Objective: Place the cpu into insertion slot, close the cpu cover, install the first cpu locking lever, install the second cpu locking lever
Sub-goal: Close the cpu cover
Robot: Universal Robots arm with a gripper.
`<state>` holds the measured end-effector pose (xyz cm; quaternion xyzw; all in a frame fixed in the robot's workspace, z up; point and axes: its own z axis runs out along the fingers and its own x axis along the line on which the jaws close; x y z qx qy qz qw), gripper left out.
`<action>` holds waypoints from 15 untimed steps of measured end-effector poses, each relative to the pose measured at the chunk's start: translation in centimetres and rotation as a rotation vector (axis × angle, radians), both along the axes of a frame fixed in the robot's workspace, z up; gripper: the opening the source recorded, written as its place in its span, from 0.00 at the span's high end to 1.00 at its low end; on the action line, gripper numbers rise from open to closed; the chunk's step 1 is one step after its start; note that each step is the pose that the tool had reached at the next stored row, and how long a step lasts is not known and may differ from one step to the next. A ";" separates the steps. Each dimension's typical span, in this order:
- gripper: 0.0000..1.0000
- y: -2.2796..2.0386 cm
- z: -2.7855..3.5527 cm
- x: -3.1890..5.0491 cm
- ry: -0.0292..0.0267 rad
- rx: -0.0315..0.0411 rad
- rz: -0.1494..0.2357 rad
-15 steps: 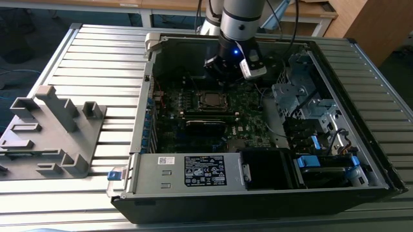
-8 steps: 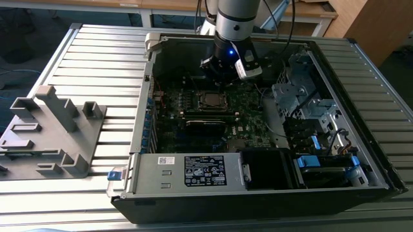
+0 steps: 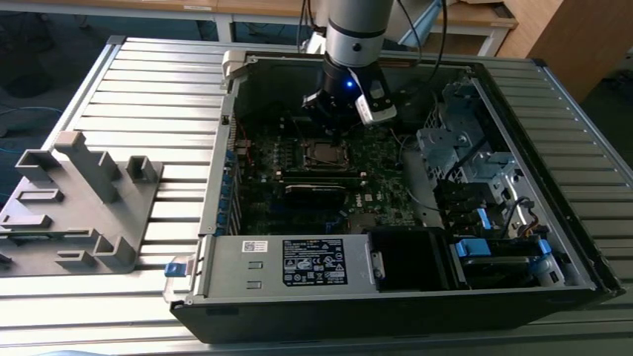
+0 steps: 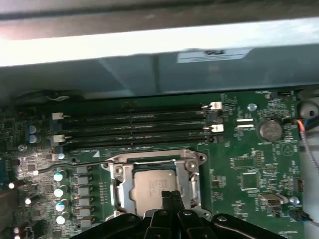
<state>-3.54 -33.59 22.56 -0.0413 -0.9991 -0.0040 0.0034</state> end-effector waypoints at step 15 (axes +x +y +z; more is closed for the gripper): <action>0.89 -0.13 -0.63 -0.47 -0.0002 0.0003 0.014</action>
